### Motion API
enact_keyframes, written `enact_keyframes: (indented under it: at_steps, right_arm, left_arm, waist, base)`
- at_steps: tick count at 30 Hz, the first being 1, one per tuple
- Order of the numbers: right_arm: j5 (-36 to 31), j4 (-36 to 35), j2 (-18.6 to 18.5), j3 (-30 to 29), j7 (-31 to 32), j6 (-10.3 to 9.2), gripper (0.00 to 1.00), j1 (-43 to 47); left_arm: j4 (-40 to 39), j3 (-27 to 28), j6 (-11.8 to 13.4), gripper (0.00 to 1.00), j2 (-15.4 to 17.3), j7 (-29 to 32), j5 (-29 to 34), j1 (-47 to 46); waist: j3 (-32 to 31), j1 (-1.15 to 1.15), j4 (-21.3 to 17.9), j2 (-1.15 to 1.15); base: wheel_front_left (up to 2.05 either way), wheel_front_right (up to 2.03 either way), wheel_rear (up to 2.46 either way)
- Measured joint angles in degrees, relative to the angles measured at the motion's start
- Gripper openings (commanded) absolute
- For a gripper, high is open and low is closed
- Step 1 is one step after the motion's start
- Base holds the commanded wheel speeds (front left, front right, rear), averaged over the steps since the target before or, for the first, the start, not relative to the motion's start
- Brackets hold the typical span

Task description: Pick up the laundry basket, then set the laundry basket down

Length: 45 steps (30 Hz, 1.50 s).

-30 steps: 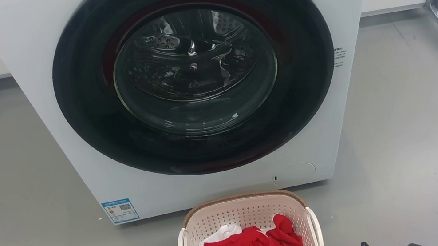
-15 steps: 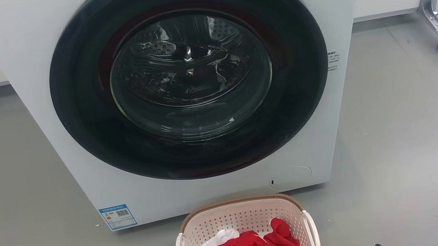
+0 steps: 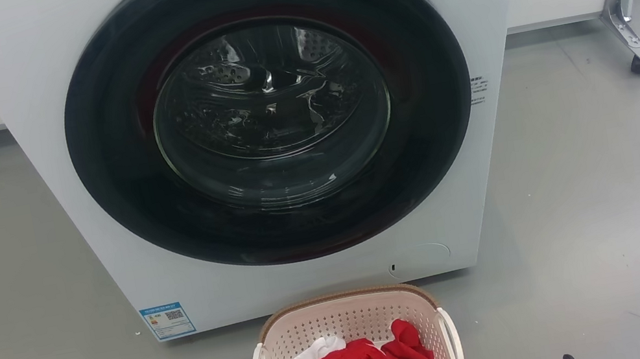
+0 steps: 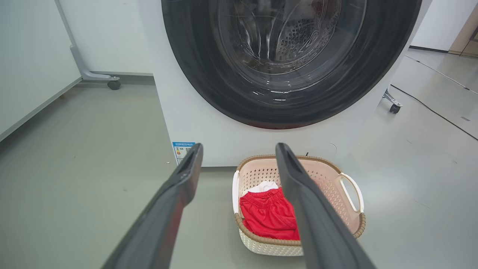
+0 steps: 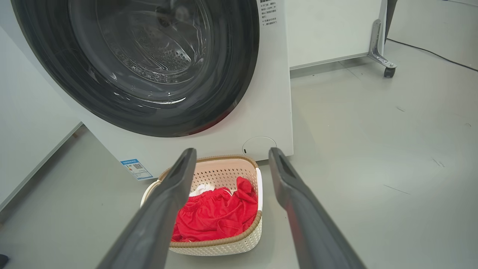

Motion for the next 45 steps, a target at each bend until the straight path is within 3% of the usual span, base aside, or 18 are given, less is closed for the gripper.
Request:
enact_keyframes:
  at_steps: [18,42,43,45]
  right_arm:
    - [-3.7,-3.6,0.5,-1.1,0.0,0.0,1.0,1.3]
    - [-3.5,-5.1,0.6,-0.8,0.0,-0.01,1.0,1.8]
    - [-3.5,-5.1,0.6,-0.8,0.0,-0.01,0.0,1.8]
    - [-3.6,-4.5,0.6,-0.8,0.1,0.02,0.0,1.8]
  left_arm:
    - [-1.9,0.6,0.0,1.0,-0.8,0.0,2.1,0.2]
    - [-1.8,1.1,0.0,1.0,-1.1,0.0,3.5,0.3]
    - [-1.7,1.1,0.0,0.0,-1.1,0.0,3.6,0.3]
    - [-1.2,1.0,-0.1,0.0,-1.1,0.1,3.4,0.3]
  waist:
    - [0.0,0.0,0.3,0.0]
    - [0.0,0.0,0.4,0.0]
    - [0.0,0.0,0.4,0.0]
    - [0.0,0.0,0.4,0.0]
  base:
    - [0.0,0.0,0.0]
    - [0.0,0.0,0.0]
    - [0.0,0.0,0.0]
    - [0.0,0.0,0.0]
